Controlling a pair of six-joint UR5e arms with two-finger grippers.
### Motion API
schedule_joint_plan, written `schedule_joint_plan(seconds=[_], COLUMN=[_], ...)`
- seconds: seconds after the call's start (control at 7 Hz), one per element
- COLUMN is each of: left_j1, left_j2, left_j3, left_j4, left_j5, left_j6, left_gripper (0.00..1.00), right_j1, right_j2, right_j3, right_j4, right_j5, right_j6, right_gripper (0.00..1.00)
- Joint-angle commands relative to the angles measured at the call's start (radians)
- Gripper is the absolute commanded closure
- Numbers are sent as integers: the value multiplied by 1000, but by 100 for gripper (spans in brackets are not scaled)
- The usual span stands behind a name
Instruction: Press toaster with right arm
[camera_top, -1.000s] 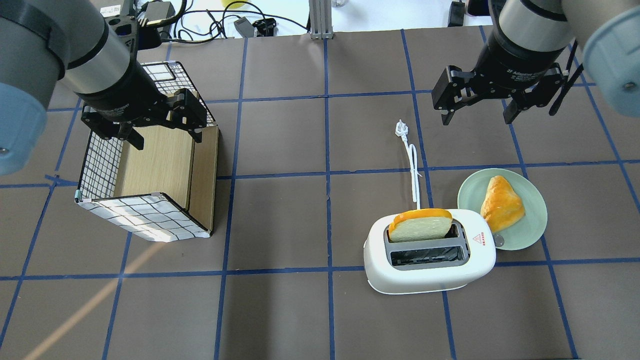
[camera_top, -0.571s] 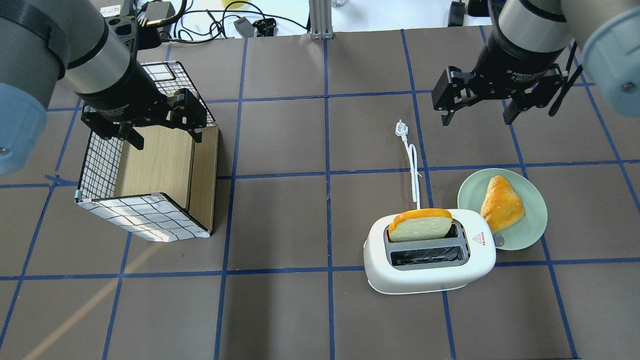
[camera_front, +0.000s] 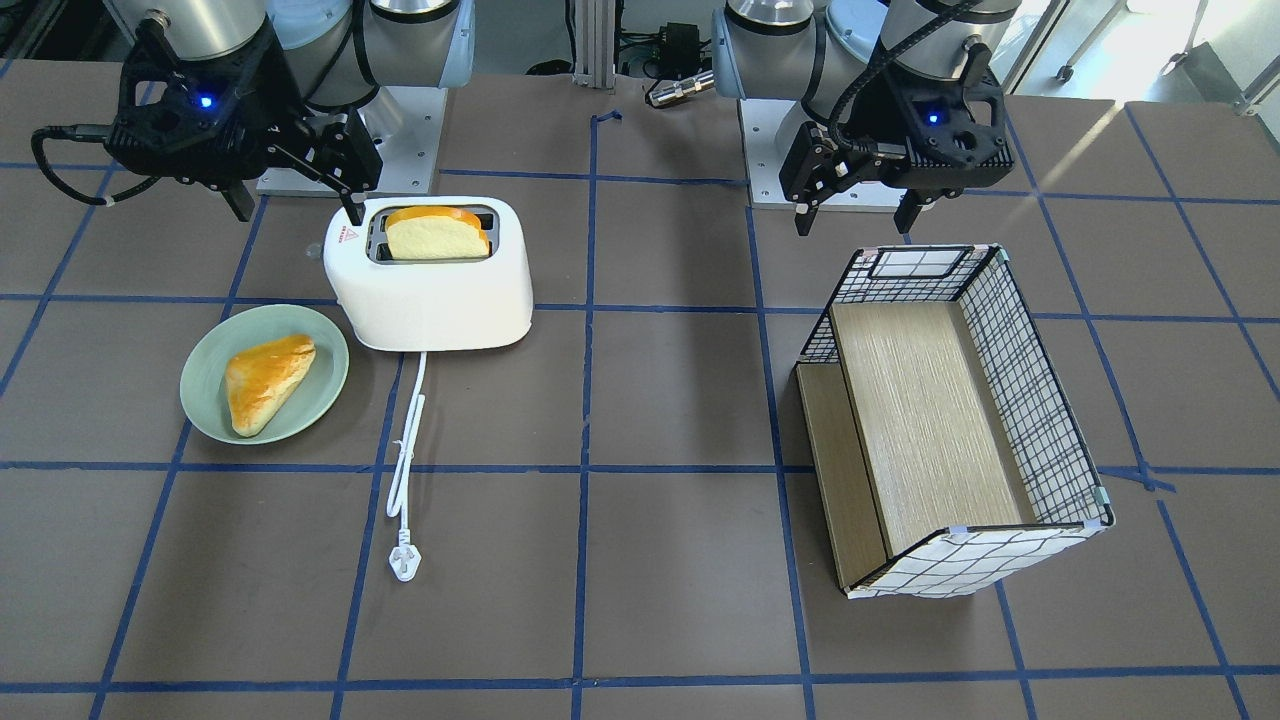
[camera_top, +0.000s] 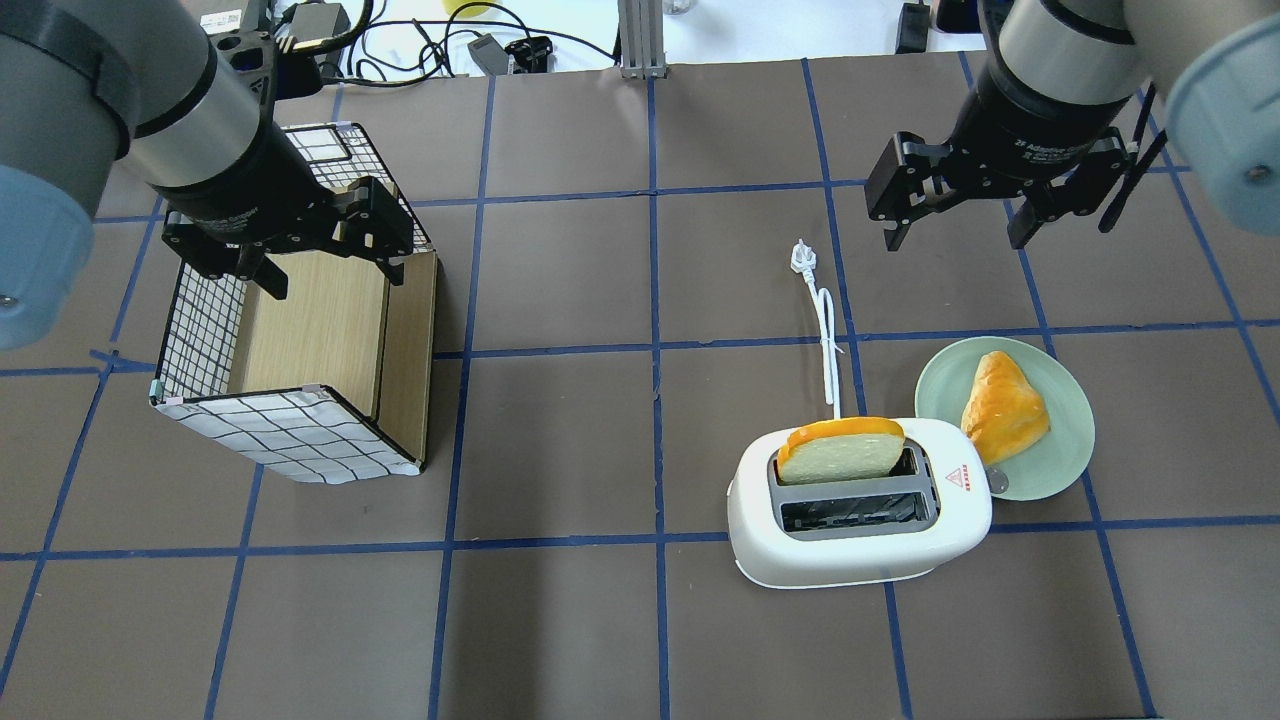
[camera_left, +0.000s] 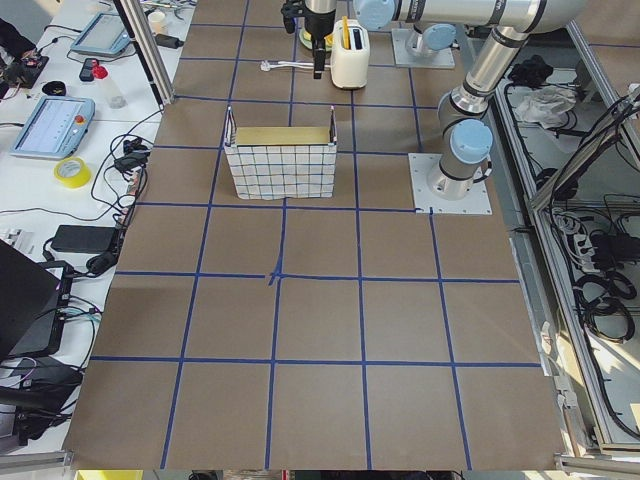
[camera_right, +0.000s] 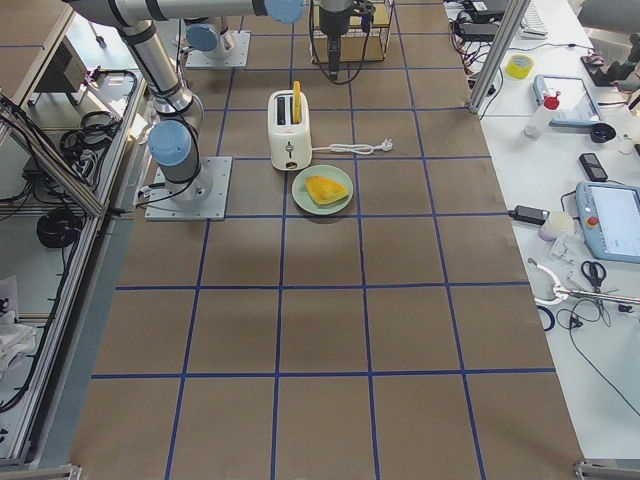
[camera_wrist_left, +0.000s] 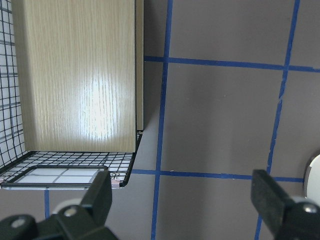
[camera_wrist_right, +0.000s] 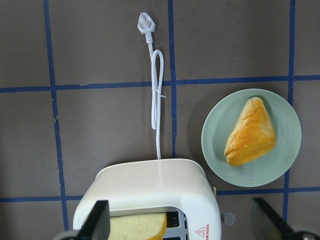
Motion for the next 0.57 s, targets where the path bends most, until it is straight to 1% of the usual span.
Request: schedule_joint_plan(seconds=[0.0,0.29,0.43], left_j1=[0,0,0], left_j2=[0,0,0], left_j3=[-1,-1,1], left_j4=[0,0,0], left_j5=[0,-1,0], left_j6=[0,0,0], left_gripper=[0,0,0], right_j1=[1,-2,-4], right_j2=[2,8,12], right_j3=[0,0,0], right_j4=[-3,-16,-16], right_j5=[2,-13,-61], right_j6=[-1,10,0], right_gripper=[0,0,0])
